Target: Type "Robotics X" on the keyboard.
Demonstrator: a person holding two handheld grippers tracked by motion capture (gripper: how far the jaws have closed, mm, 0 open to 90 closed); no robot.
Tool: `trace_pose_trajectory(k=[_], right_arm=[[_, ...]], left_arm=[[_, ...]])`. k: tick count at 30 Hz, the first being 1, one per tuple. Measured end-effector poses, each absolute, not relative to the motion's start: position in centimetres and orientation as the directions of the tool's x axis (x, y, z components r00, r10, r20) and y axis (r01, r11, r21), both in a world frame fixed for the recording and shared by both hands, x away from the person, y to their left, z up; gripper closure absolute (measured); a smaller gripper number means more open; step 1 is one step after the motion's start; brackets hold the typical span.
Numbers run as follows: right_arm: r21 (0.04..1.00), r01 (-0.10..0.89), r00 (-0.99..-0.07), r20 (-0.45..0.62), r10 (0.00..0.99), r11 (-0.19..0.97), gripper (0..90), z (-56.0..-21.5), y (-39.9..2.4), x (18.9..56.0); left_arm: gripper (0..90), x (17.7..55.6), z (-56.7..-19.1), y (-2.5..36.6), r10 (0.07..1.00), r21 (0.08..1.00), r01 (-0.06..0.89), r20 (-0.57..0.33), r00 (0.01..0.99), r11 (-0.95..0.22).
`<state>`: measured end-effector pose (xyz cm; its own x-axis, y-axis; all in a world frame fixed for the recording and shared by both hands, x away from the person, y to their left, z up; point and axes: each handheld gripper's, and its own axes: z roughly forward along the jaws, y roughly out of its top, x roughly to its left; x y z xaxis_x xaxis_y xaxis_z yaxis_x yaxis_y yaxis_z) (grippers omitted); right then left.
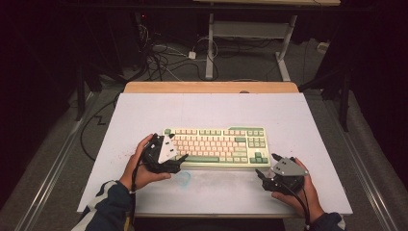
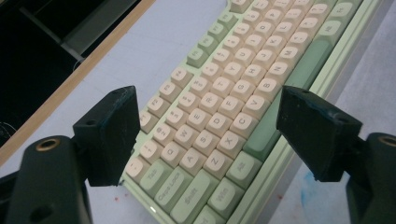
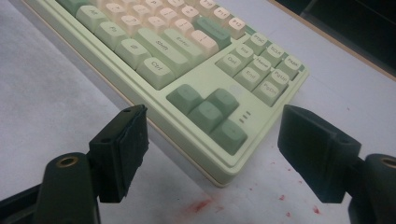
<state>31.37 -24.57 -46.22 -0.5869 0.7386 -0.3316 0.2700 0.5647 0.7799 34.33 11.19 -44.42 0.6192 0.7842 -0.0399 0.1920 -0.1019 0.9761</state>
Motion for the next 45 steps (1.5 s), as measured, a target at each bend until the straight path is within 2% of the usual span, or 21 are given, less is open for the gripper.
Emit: trace_pose_trajectory(k=[11, 15, 18, 24, 29, 37, 45], right_arm=[[0.787, 0.276, -0.582, -0.321, 0.747, 0.552, 27.7, -46.0, -24.7, 31.4], [0.788, 0.275, -0.588, -0.316, 0.745, 0.552, 33.5, -45.8, -24.6, 31.4], [0.795, 0.273, -0.598, -0.302, 0.743, 0.542, 44.5, -45.5, -24.6, 31.4], [0.811, 0.311, -0.636, -0.209, 0.743, 0.495, 76.4, -44.3, -24.1, 32.5], [0.787, 0.314, -0.677, -0.206, 0.707, 0.531, 90.0, -43.7, -22.4, 34.3], [0.757, 0.317, -0.709, -0.211, 0.673, 0.571, 90.0, -43.7, -19.5, 37.1], [0.719, 0.339, -0.728, -0.208, 0.653, 0.607, 90.0, -45.2, -18.8, 37.8]], left_arm=[[19.2, 33.9, -46.2, 15.3, 0.850, 0.968, 0.233, -0.041, 0.526, -0.097], [19.2, 33.5, -47.3, 16.3, 0.862, 0.958, 0.270, -0.051, 0.504, -0.101], [19.2, 33.0, -48.0, 16.9, 0.870, 0.951, 0.290, -0.051, 0.491, -0.108], [19.2, 32.3, -49.2, 18.0, 0.885, 0.933, 0.340, -0.059, 0.462, -0.116], [19.2, 32.2, -49.4, 18.1, 0.889, 0.929, 0.354, -0.065, 0.453, -0.112], [19.2, 32.2, -49.6, 17.9, 0.887, 0.923, 0.364, -0.063, 0.458, -0.123], [19.2, 32.2, -49.8, 17.8, 0.884, 0.918, 0.372, -0.056, 0.465, -0.137]])
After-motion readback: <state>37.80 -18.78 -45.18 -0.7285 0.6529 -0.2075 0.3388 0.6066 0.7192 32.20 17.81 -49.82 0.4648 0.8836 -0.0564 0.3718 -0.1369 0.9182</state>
